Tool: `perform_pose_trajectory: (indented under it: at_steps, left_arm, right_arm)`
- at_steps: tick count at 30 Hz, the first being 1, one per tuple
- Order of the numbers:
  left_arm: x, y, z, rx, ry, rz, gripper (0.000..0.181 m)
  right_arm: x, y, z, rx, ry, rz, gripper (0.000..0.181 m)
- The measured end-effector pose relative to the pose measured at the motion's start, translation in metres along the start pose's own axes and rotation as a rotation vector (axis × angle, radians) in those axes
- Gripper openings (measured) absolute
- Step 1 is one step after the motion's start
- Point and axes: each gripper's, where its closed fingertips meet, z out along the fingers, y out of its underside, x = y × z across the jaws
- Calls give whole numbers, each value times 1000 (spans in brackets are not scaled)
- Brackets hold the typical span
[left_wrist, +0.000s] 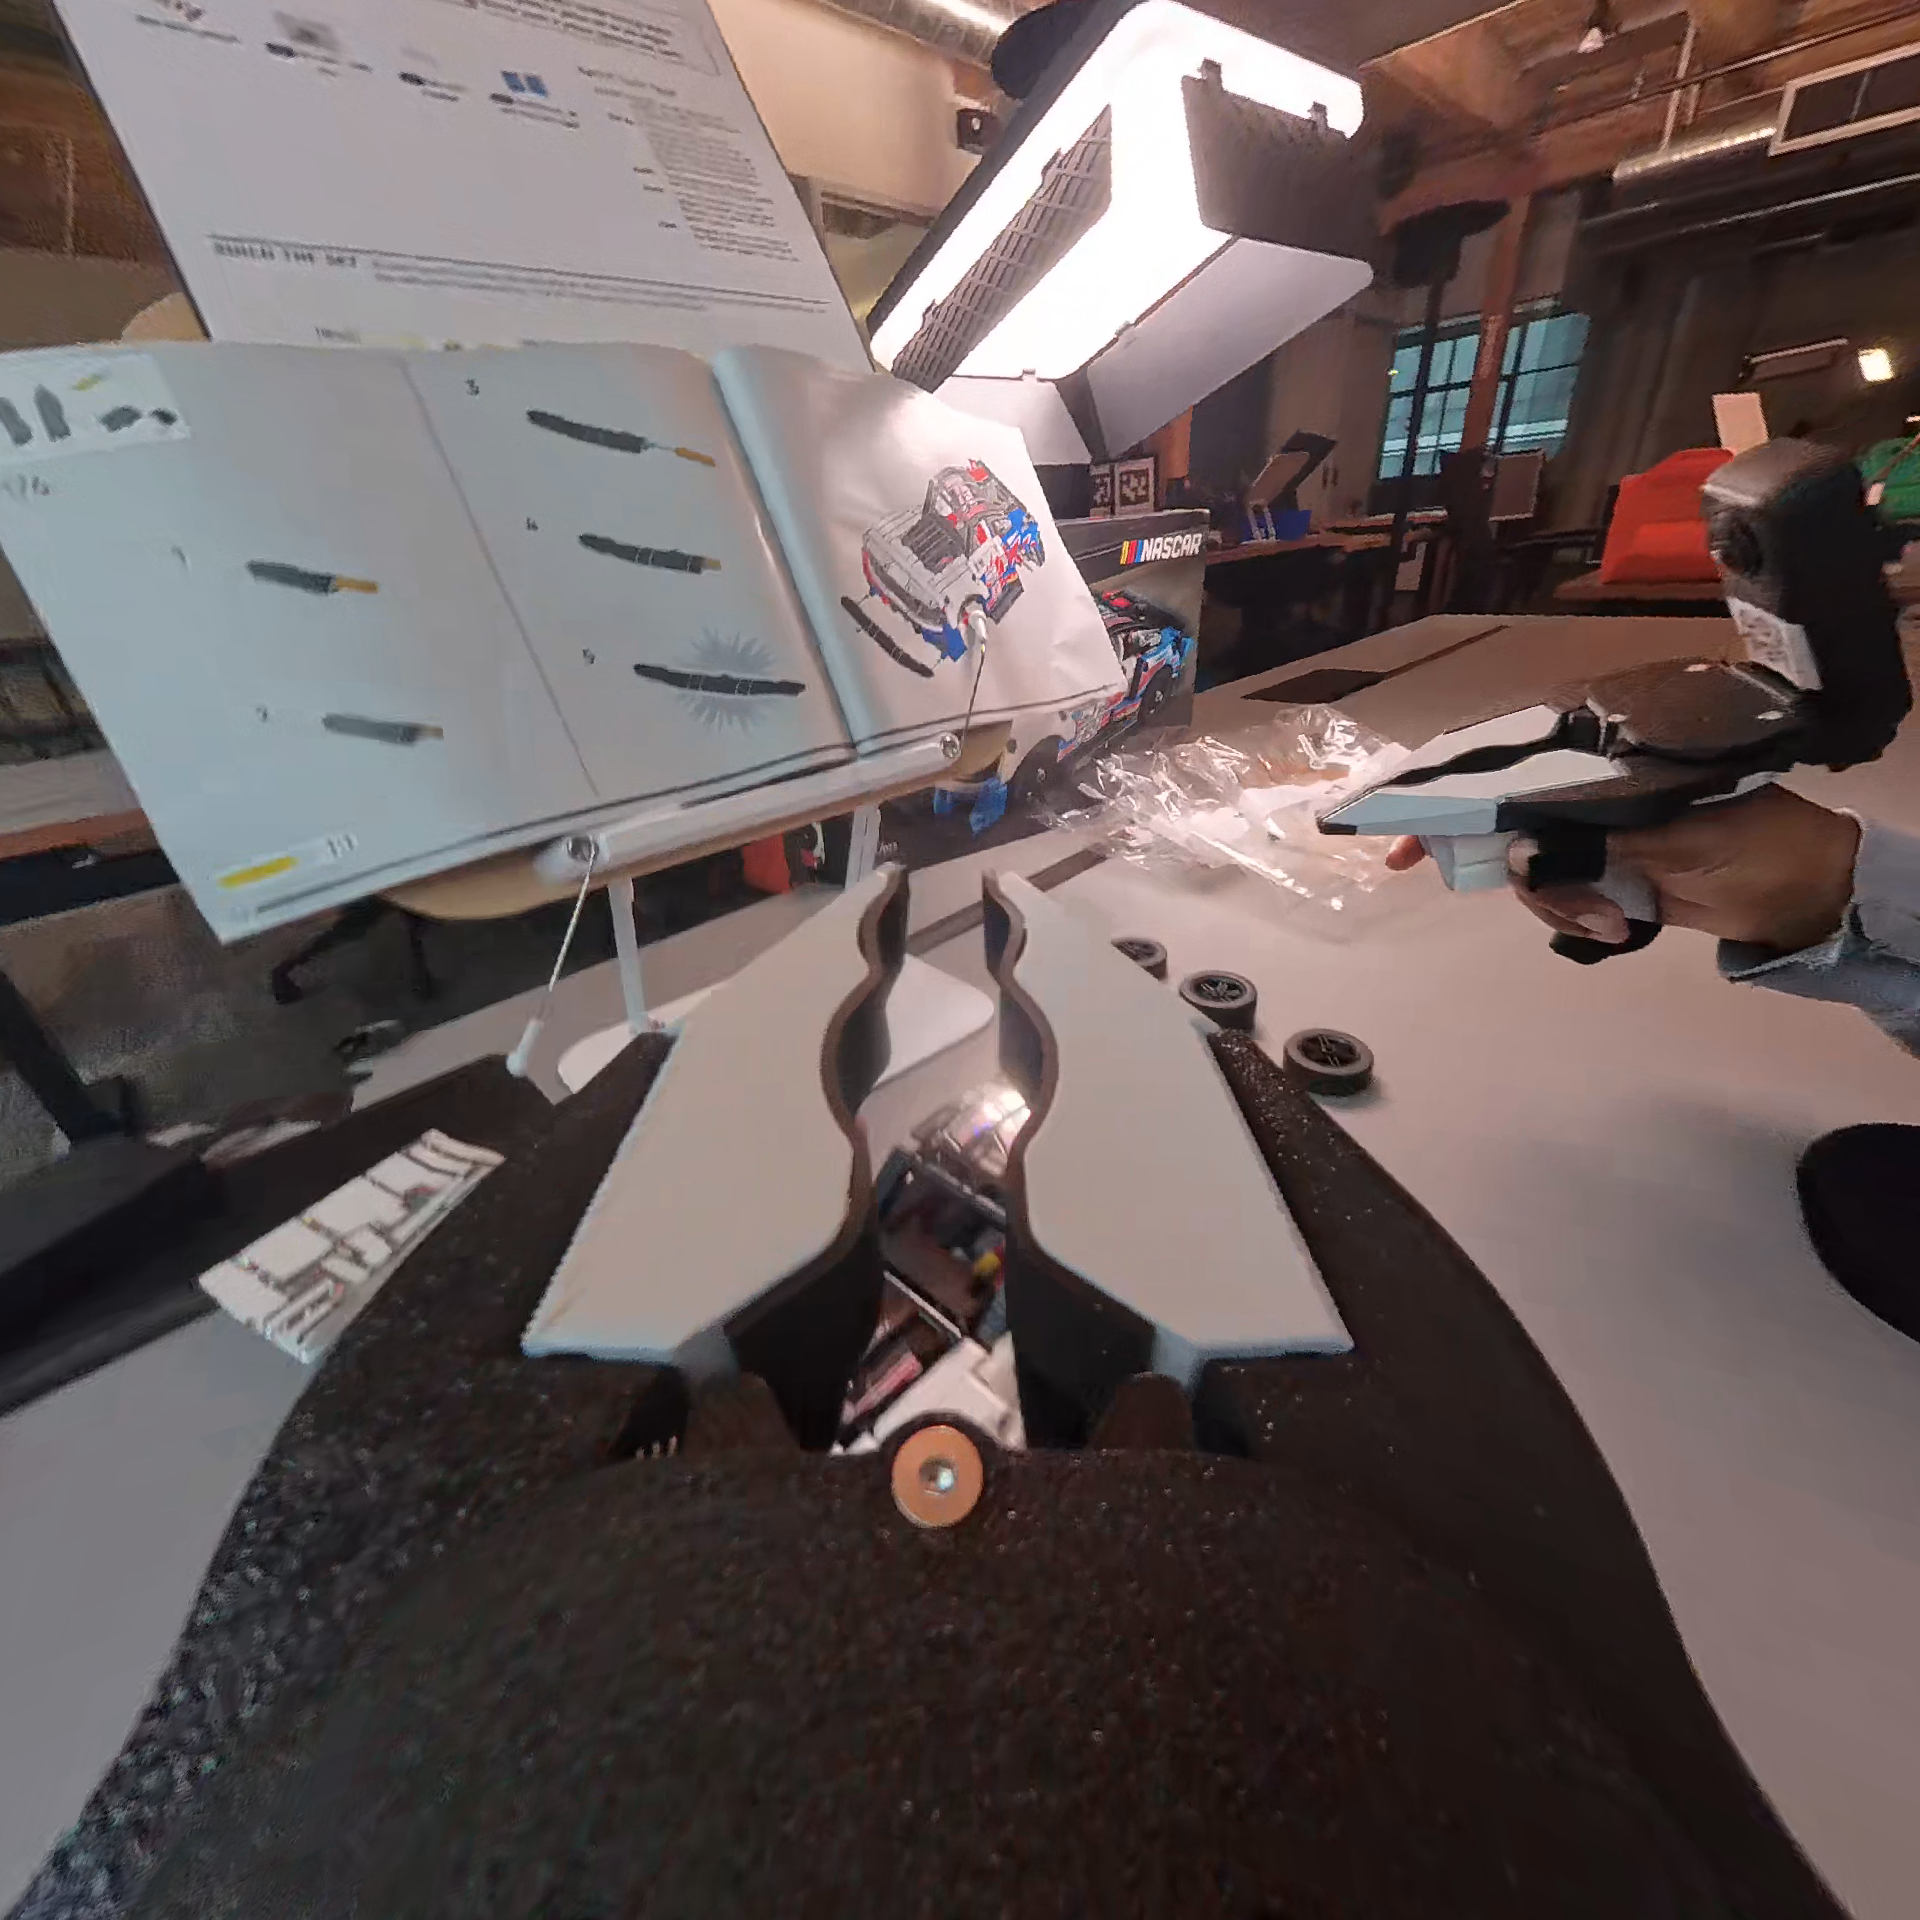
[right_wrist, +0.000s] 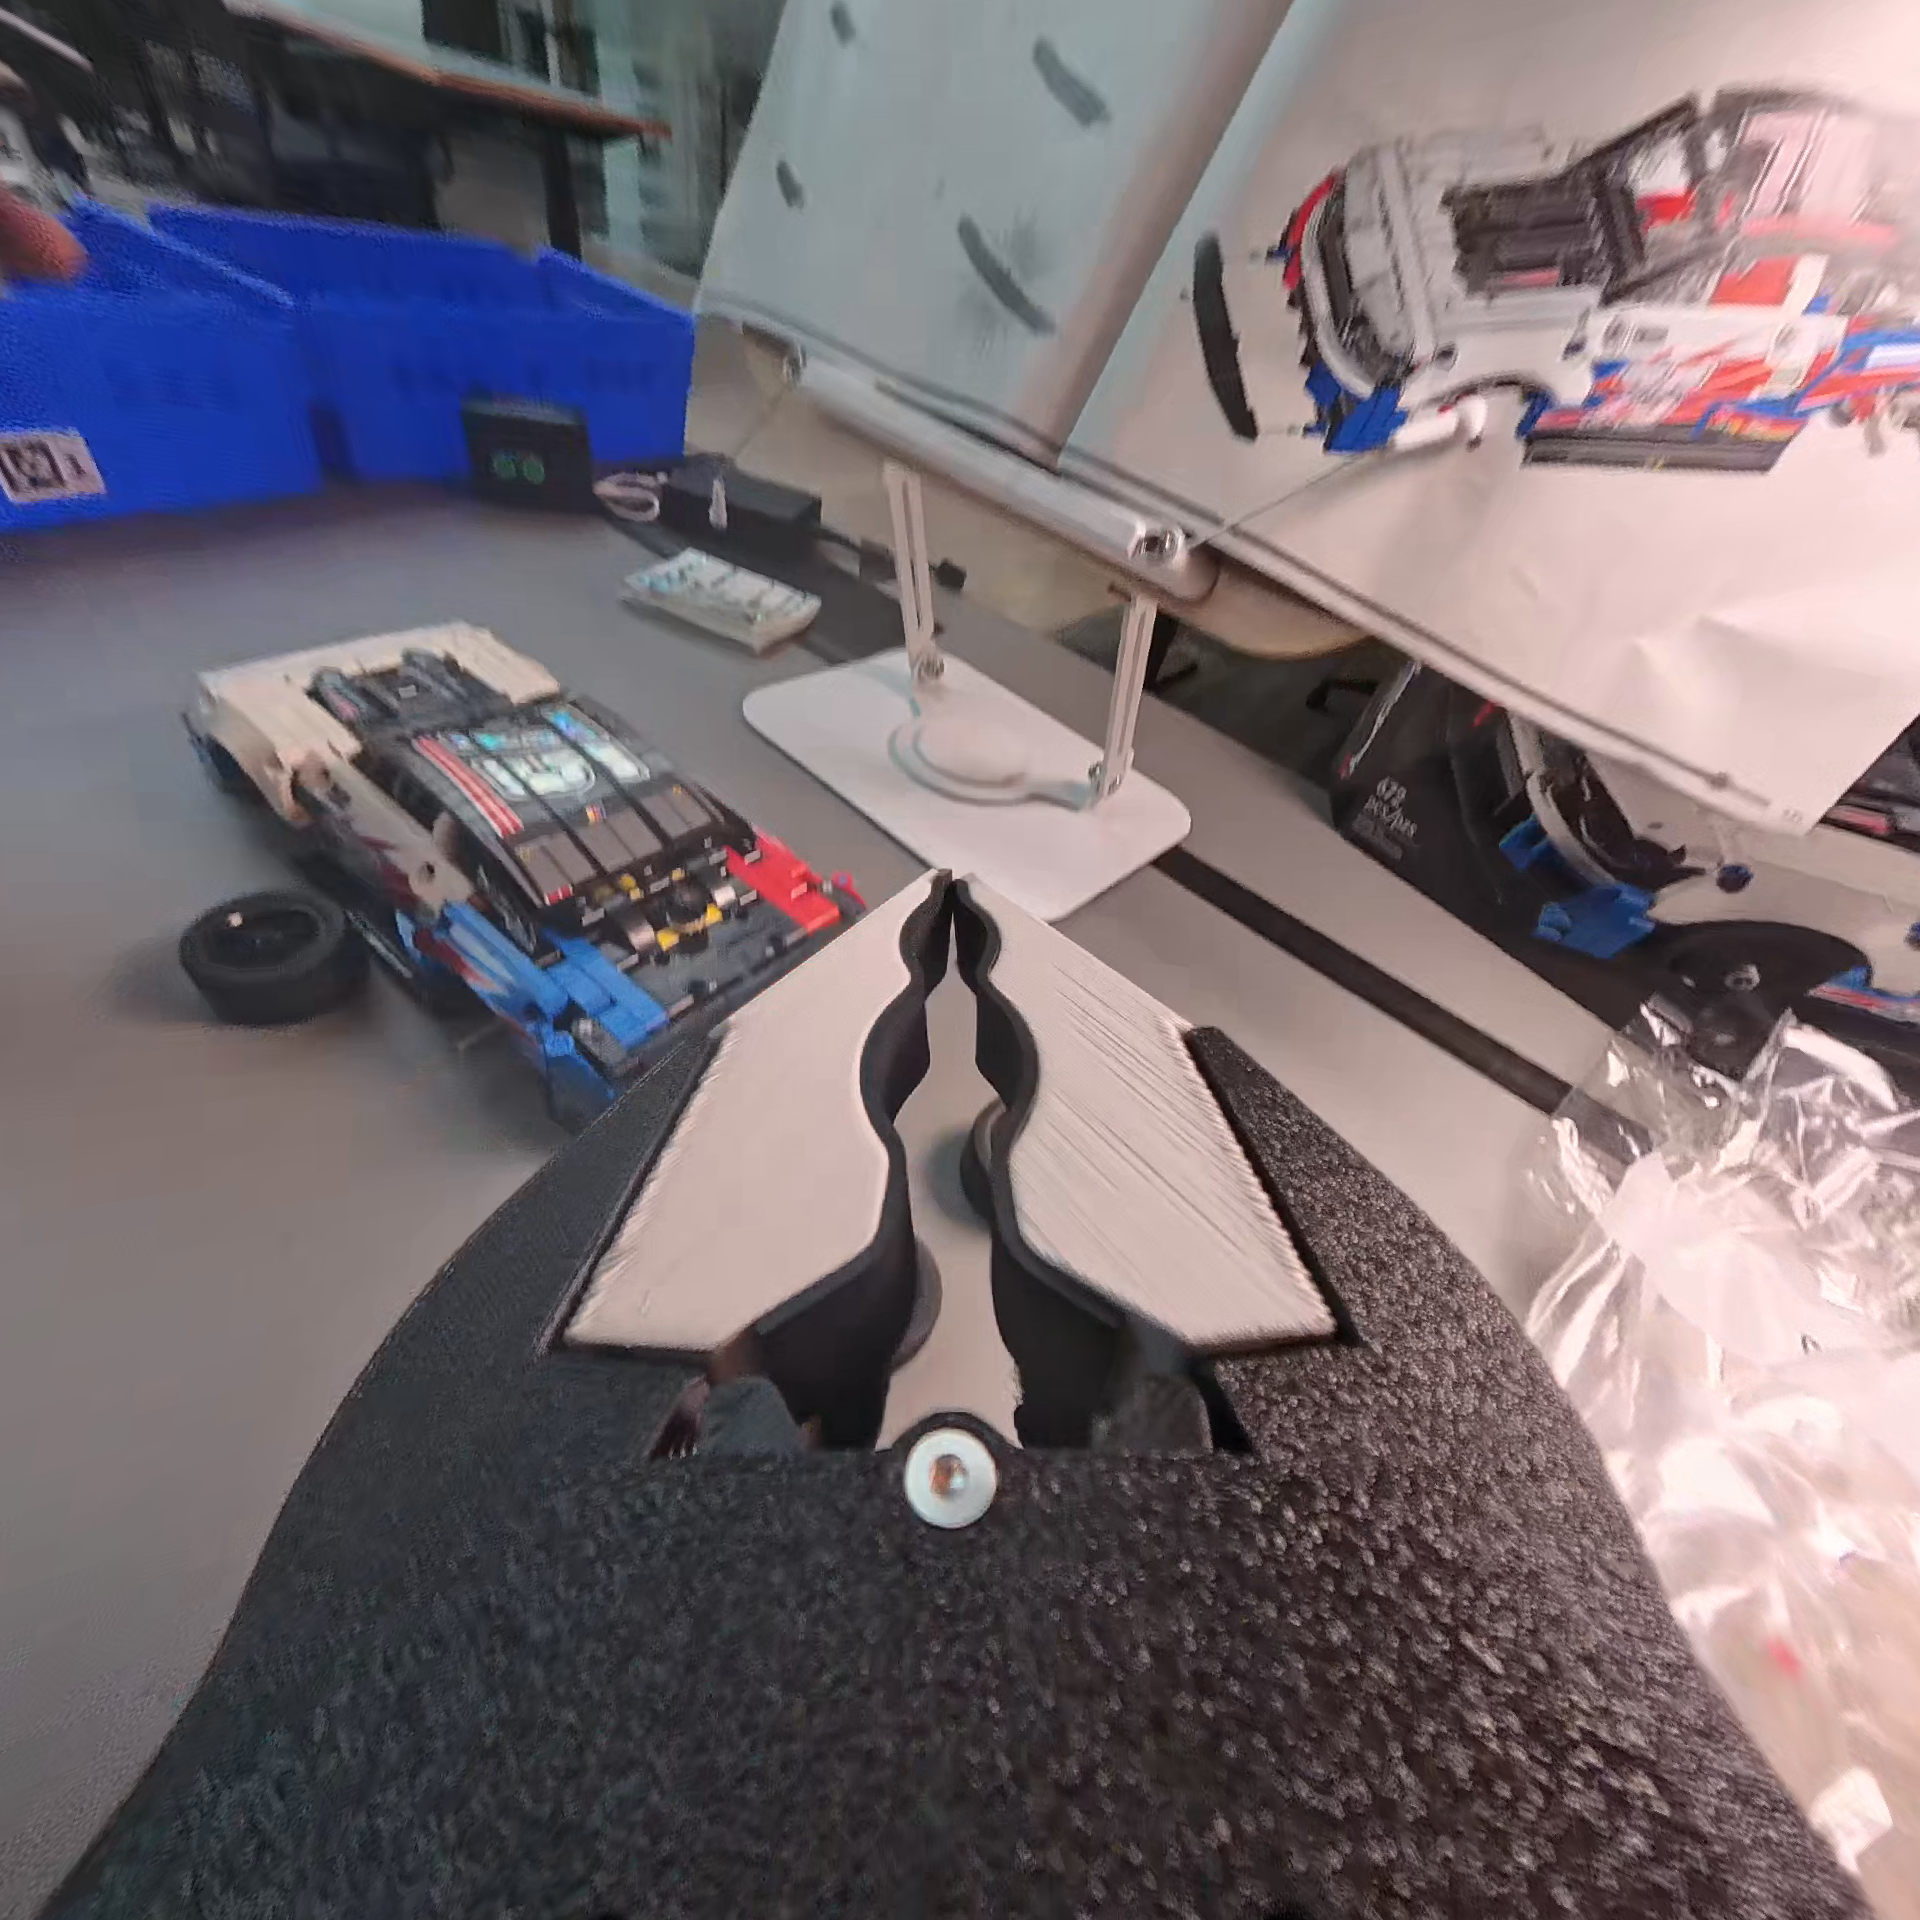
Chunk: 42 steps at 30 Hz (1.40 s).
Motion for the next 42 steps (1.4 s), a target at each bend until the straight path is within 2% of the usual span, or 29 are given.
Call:
perform_pose_trajectory:
  at_steps: [2, 5, 7, 8, 10, 12, 14, 17, 19, 21, 23, 24, 26, 29, 33, 37, 38, 40, 42]
  left_arm:
    - [4, 12, -24, -27, 6, -58, 0]
    - [15, 29, -49, -73, 17, -108, 0]
    - [25, 42, -57, -126, 37, -112, 0]
    - [31, 53, -58, -167, 57, -103, 2]
    - [43, 85, -54, -282, 109, -89, 14]
    - [67, 120, -49, -433, 245, -169, 38]
    - [84, 147, -44, -571, 334, -224, 52]
    - [85, 176, -35, -694, 306, -127, 70]
    - [84, 190, -29, -765, 273, -60, 72]
    - [79, 194, -19, -780, 220, 27, 63]
    - [84, 200, -14, -809, 229, 91, 55]
    - [83, 201, -11, -809, 219, 138, 45]
    - [84, 198, -8, -786, 234, 185, 45]
    - [95, 169, -6, -598, 270, 261, 44]
    - [113, 123, -10, -324, 234, 525, 44]
    - [130, 106, -14, -219, 198, 703, 45]
    - [131, 104, -15, -198, 183, 742, 45]
    - [133, 98, -16, -153, 181, 762, 45]
    - [136, 98, -17, -158, 232, 670, 45]
  right_arm:
    - [-4, 30, -2, -128, -24, 11, 0]
    - [-21, 64, -9, -273, -114, 80, 21]
    - [-36, 77, -15, -343, -175, 98, 38]
    - [-46, 79, -18, -361, -210, 93, 45]
    - [-70, 70, -19, -353, -279, 59, 48]
    - [-97, 53, -12, -305, -337, 35, 50]
    - [-125, 40, 1, -272, -401, 18, 49]
    - [-157, 33, 24, -227, -468, 19, 48]
    - [-170, 35, 34, -210, -498, 45, 47]
    - [-175, 38, 37, -190, -502, 73, 43]
    - [-176, 40, 36, -167, -510, 112, 35]
    - [-176, 41, 35, -160, -515, 138, 32]
    - [-175, 40, 32, -156, -531, 189, 30]
    - [-177, 35, 26, -140, -576, 292, 30]
    - [-192, 18, 15, -95, -688, 438, 35]
    - [-210, 6, 9, -84, -796, 541, 36]
    - [-214, 3, 6, -77, -826, 563, 31]
    - [-216, -4, 0, -51, -872, 609, 23]
    - [-215, -7, -5, -38, -906, 620, 23]
